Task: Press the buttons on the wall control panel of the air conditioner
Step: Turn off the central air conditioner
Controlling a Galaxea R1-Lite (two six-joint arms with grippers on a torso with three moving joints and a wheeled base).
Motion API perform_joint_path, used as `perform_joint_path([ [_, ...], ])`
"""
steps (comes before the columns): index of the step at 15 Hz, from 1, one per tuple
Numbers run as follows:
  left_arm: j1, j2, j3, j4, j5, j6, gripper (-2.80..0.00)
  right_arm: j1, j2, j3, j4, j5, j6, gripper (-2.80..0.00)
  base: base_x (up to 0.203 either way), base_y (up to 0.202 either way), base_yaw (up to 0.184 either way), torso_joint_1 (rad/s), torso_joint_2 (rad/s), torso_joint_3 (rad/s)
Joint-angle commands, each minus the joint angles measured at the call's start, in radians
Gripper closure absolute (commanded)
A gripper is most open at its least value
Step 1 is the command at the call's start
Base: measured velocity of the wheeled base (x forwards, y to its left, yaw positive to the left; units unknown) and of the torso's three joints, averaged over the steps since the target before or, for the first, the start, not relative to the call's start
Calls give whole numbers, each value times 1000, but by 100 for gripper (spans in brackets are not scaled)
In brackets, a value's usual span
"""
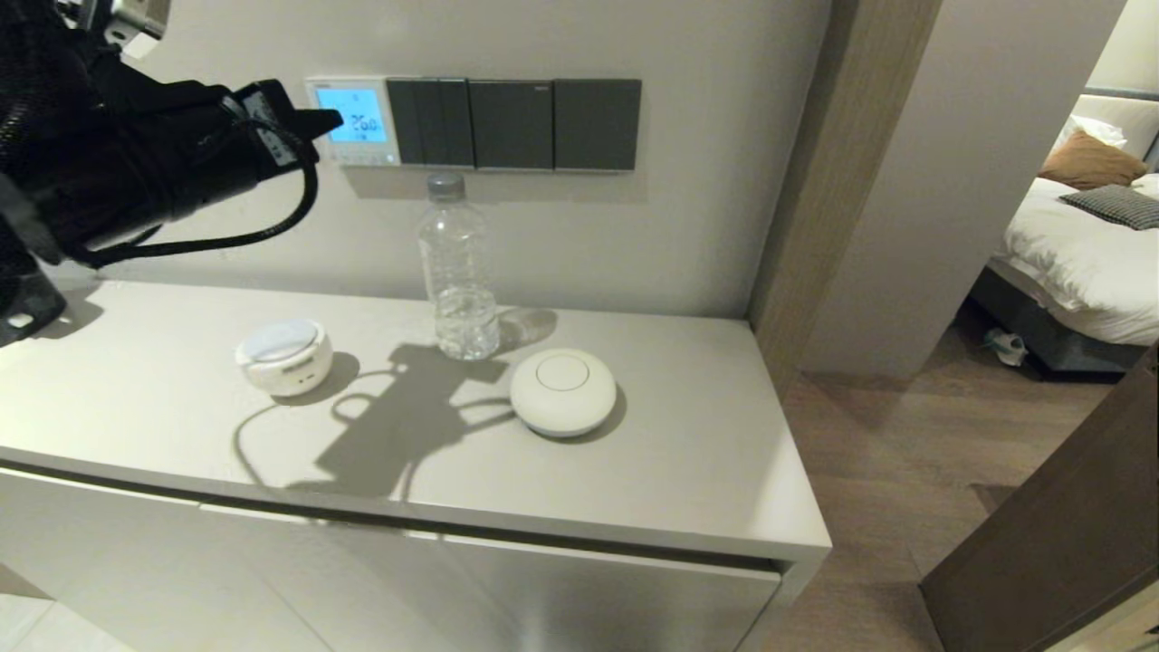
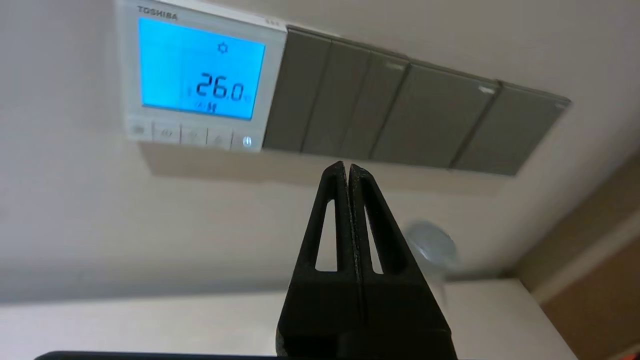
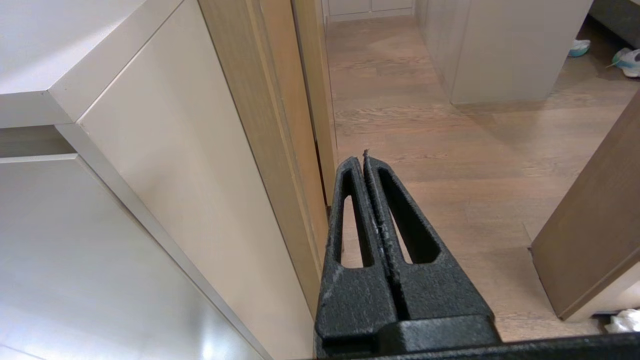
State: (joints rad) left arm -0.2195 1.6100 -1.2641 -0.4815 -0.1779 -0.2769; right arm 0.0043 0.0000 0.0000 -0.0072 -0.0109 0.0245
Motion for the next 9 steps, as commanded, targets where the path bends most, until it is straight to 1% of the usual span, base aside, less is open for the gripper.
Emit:
perform_joint_path([
  [1, -9, 111, -31, -47, 3, -12, 0, 0, 0, 3, 0, 0, 0, 0, 0, 0, 0, 0, 0, 0],
  [6, -15, 168, -61, -52, 10, -20, 0, 0, 0, 3, 0, 0, 0, 0, 0, 0, 0, 0, 0, 0],
  [9, -17, 200, -91, -54, 53, -28, 0, 0, 0, 3, 0, 0, 0, 0, 0, 0, 0, 0, 0, 0],
])
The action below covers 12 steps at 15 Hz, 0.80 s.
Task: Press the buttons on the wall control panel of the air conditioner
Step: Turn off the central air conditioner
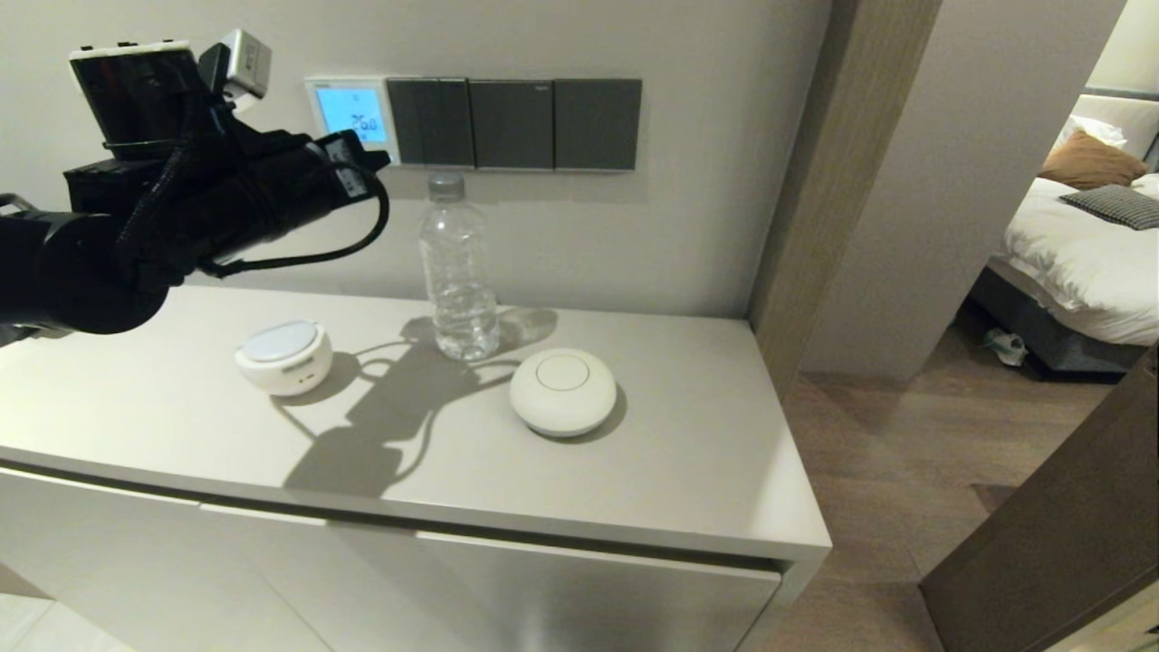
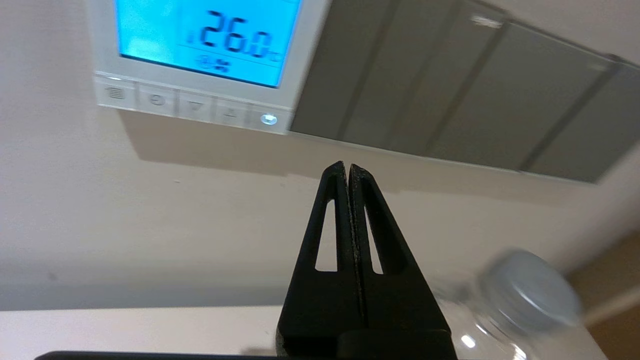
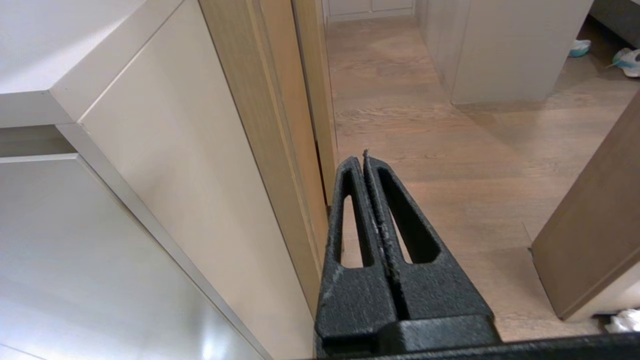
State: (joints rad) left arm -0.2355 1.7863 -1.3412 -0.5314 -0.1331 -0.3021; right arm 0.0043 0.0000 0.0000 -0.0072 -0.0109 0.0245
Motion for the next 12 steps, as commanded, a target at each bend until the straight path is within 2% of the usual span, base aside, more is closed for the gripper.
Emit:
perform_joint_path([
  [1, -1, 35, -24, -7, 24, -3, 0, 0, 0, 3, 0, 0, 0, 0, 0, 0, 0, 0, 0, 0],
  [4, -1, 79, -64, -44, 115, 0, 0, 0, 0, 3, 0, 0, 0, 0, 0, 0, 0, 0, 0, 0],
  [12, -1, 129, -117, -50, 121, -17, 0, 0, 0, 3, 0, 0, 0, 0, 0, 0, 0, 0, 0, 0],
])
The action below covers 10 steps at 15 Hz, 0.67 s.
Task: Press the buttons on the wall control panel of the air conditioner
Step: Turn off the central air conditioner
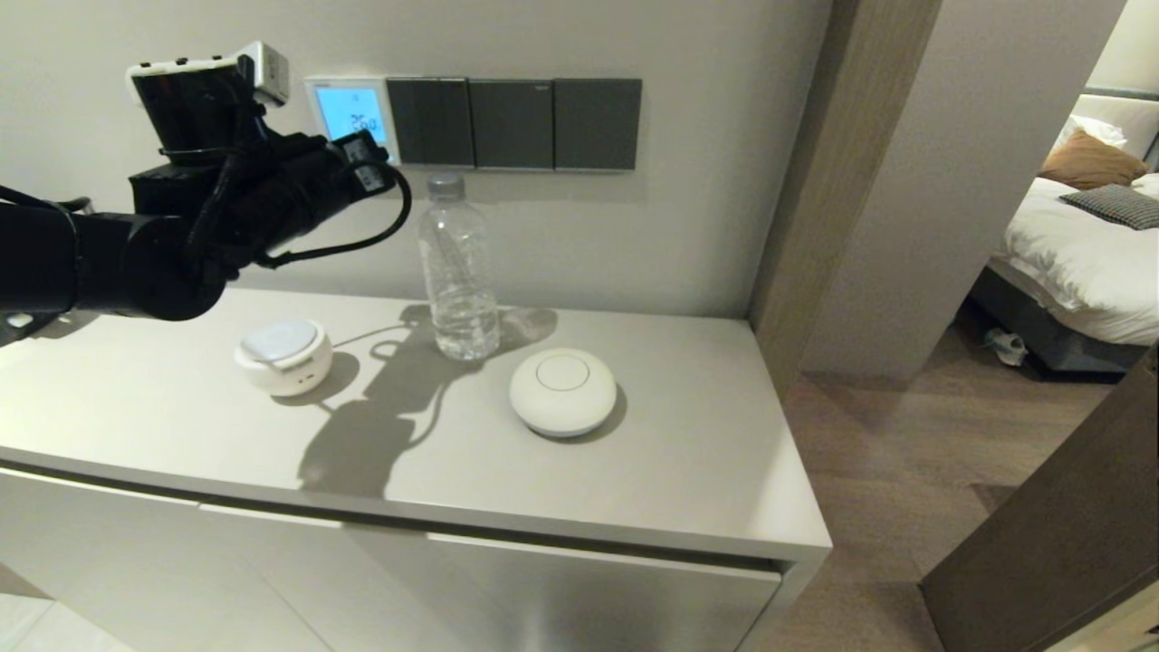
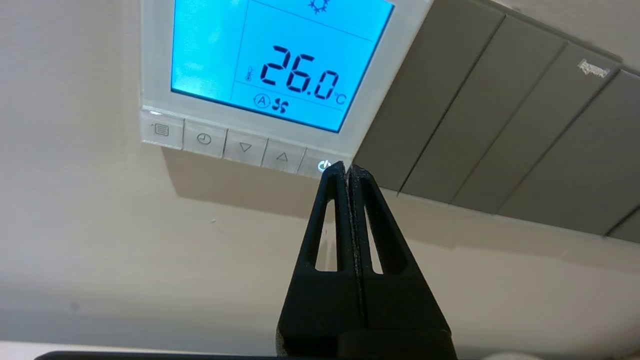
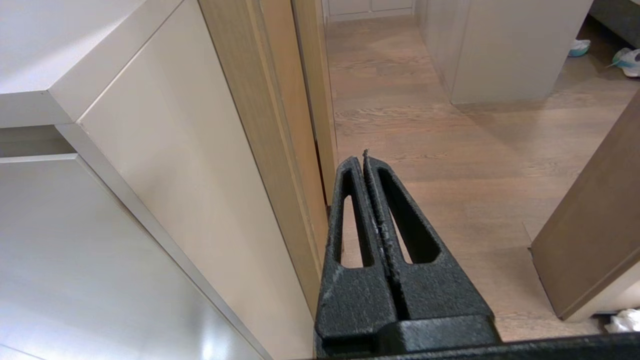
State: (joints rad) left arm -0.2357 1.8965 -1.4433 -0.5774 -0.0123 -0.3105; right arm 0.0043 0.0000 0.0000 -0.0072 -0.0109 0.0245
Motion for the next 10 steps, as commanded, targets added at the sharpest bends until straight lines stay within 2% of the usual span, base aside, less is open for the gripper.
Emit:
perform_joint_path([
  [1, 0, 26, -22, -4, 0, -12, 0, 0, 0, 3, 0, 0, 0, 0, 0, 0, 0, 0, 0, 0],
  [10, 3, 79, -63, -22, 9, -12, 0, 0, 0, 3, 0, 0, 0, 0, 0, 0, 0, 0, 0, 0],
])
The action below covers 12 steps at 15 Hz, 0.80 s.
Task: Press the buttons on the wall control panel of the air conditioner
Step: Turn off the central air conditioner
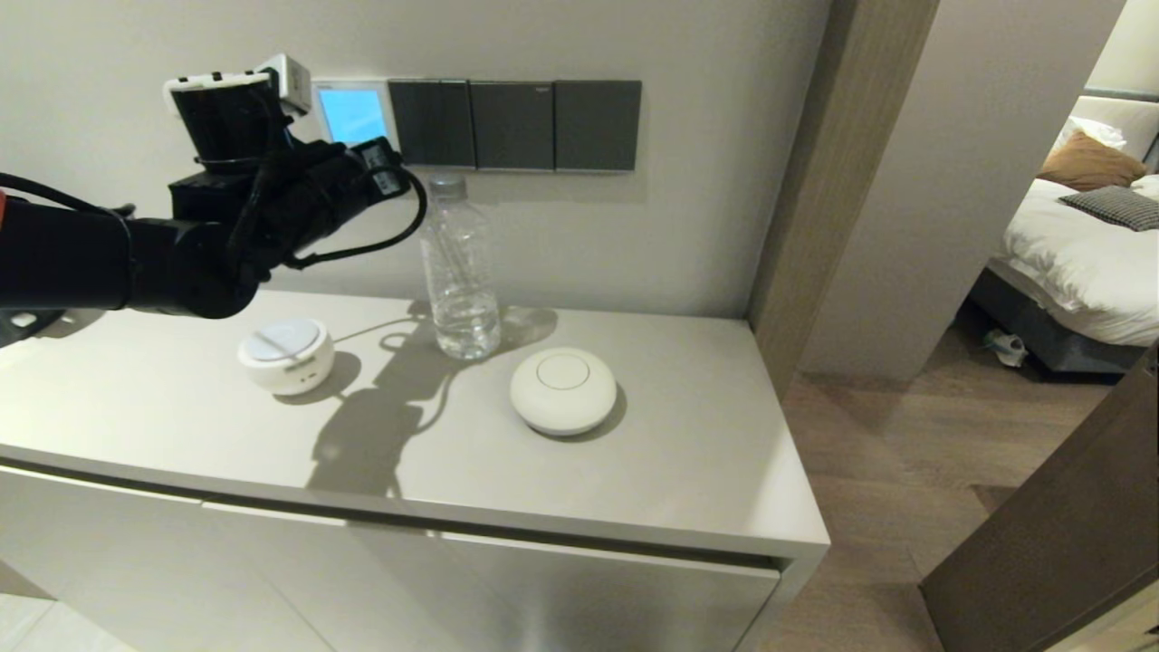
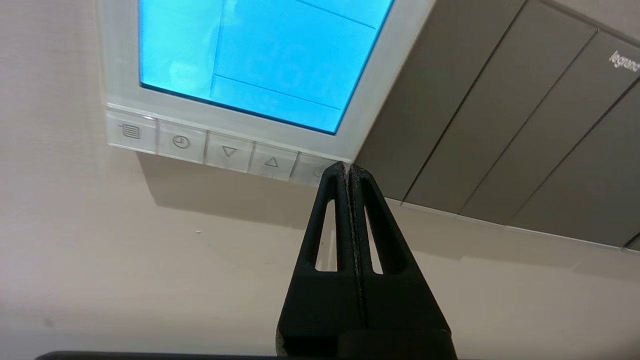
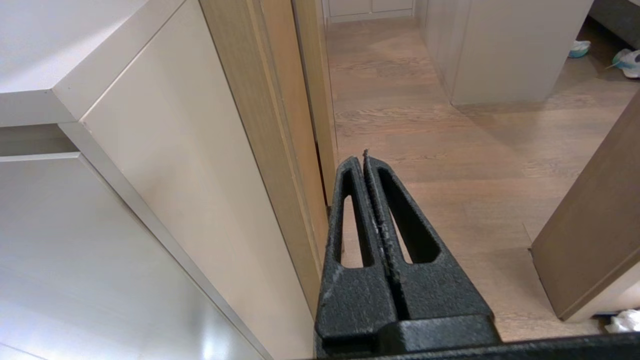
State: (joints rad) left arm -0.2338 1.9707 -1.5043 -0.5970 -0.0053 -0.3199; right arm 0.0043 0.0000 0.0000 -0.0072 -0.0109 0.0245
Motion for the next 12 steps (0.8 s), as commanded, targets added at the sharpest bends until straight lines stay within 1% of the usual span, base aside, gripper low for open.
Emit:
perform_joint_path([
  [1, 2, 3, -2, -3, 2, -2, 0, 0, 0, 3, 0, 0, 0, 0, 0, 0, 0, 0, 0, 0],
  [7, 1, -42, 27, -4, 4, -2, 0, 0, 0, 3, 0, 0, 0, 0, 0, 0, 0, 0, 0, 0],
  [12, -1, -191, 91, -3, -1, 0, 0, 0, 0, 3, 0, 0, 0, 0, 0, 0, 0, 0, 0, 0],
])
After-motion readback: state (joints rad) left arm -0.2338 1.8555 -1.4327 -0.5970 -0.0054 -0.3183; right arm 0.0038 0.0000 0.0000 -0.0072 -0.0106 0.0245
